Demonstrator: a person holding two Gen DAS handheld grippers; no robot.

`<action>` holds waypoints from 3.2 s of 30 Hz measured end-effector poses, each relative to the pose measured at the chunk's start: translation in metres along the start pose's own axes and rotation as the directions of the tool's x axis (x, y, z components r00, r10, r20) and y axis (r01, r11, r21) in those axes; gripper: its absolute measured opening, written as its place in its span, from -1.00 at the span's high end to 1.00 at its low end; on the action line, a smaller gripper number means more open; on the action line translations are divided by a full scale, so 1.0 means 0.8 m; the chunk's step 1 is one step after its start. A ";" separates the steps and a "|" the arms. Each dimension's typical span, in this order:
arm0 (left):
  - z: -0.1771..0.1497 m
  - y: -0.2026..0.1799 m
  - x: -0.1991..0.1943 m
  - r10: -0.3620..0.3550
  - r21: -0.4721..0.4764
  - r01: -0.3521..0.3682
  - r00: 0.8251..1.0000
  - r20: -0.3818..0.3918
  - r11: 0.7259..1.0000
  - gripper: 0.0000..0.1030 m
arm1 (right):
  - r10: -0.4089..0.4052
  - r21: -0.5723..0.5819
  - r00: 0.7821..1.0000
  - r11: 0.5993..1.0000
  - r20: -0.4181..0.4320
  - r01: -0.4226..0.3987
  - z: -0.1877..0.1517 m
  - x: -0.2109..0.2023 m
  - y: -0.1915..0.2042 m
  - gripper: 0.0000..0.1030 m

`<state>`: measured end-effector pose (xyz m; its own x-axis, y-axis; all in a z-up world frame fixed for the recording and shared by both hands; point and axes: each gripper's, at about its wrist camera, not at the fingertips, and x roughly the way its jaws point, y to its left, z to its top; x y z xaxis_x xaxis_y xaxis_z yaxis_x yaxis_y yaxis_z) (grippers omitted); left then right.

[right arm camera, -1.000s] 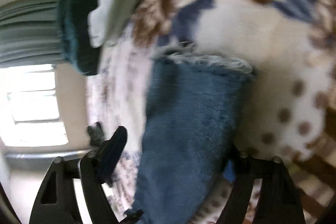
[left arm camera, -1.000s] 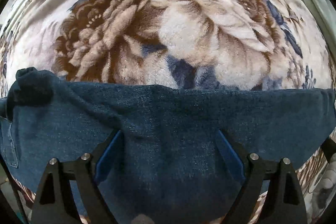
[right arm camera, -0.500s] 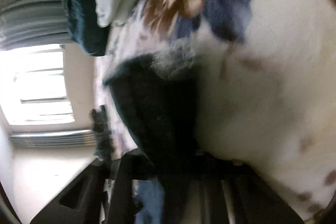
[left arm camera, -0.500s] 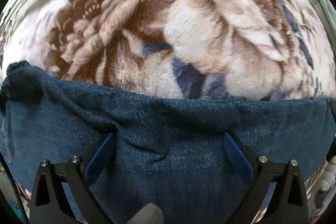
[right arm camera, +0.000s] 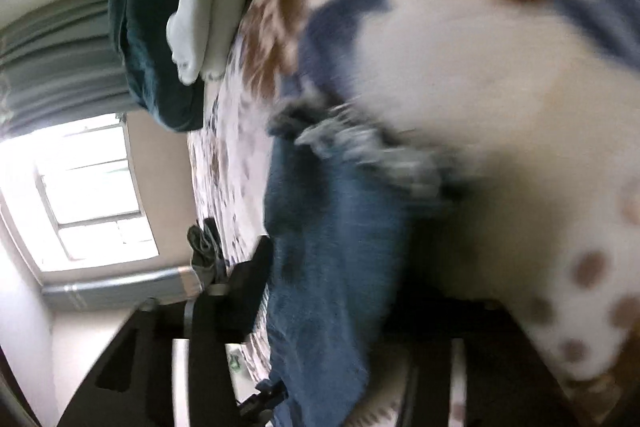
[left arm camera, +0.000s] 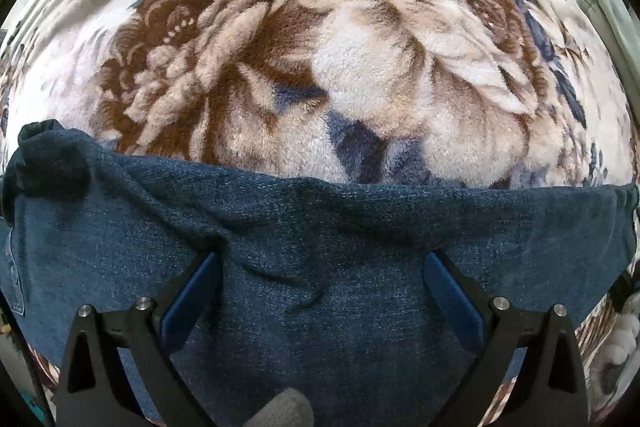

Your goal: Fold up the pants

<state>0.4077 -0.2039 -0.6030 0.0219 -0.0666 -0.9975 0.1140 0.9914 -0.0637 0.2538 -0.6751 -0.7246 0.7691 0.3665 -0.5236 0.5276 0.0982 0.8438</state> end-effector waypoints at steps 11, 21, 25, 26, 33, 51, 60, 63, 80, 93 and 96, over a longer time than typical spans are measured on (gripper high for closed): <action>-0.007 0.011 -0.026 -0.021 0.012 0.021 0.999 0.028 1.000 -1.00 | -0.098 -0.033 0.983 0.994 0.153 0.104 -0.001 0.022 0.045 0.89; -0.023 0.121 -0.100 -0.029 -0.117 0.037 0.997 0.071 0.992 -1.00 | -0.143 -0.170 0.964 0.968 0.226 0.184 -0.089 0.016 0.163 0.89; -0.041 0.186 -0.125 0.019 -0.152 -0.008 0.998 0.067 0.988 -1.00 | -0.192 -0.270 0.953 0.929 0.236 0.254 -0.169 0.040 0.243 0.89; -0.048 0.210 -0.134 0.037 -0.162 -0.025 0.997 0.071 0.987 -1.00 | -0.208 -0.297 0.949 0.914 0.239 0.275 -0.191 0.045 0.255 0.89; -0.092 0.334 -0.166 0.109 -0.234 -0.089 0.991 0.075 0.968 -1.00 | -0.313 -0.466 0.926 0.801 0.211 0.377 -0.378 0.141 0.306 0.89; -0.095 0.431 -0.171 -0.034 -0.360 0.070 0.994 0.106 0.930 -1.00 | -0.567 -0.812 0.771 0.573 -0.291 0.115 -0.675 0.352 0.252 -0.72; -0.046 0.305 -0.089 -0.184 -0.232 0.174 0.983 -0.021 0.957 -0.52 | -0.671 -0.744 0.740 0.516 -0.044 0.425 -0.522 0.238 0.247 -0.72; -0.042 0.287 -0.058 -0.022 -0.185 0.008 0.997 -0.073 0.983 -0.39 | -0.706 -0.730 0.708 0.488 -0.009 0.478 -0.475 0.229 0.223 -0.72; 0.029 0.350 -0.102 -0.014 -0.241 0.019 1.000 0.020 0.970 -0.38 | -0.624 -0.765 0.664 0.632 -0.411 0.120 -0.494 0.360 0.280 -0.69; 0.082 0.319 -0.040 0.066 -0.182 -0.064 0.998 0.007 0.981 -0.44 | -0.824 -0.901 0.519 0.381 -0.228 0.208 -0.467 0.426 0.240 0.99; 0.078 0.330 -0.067 0.005 -0.215 0.003 0.999 0.036 0.977 -0.44 | -0.808 -0.887 0.536 0.410 -0.246 0.211 -0.459 0.411 0.259 0.97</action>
<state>0.4983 0.0547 -0.5646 0.0583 -0.0656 -0.9961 -0.1024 0.9922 -0.0714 0.4836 -0.1944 -0.6787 -0.1028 0.3444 -0.9332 0.0591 0.9386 0.3399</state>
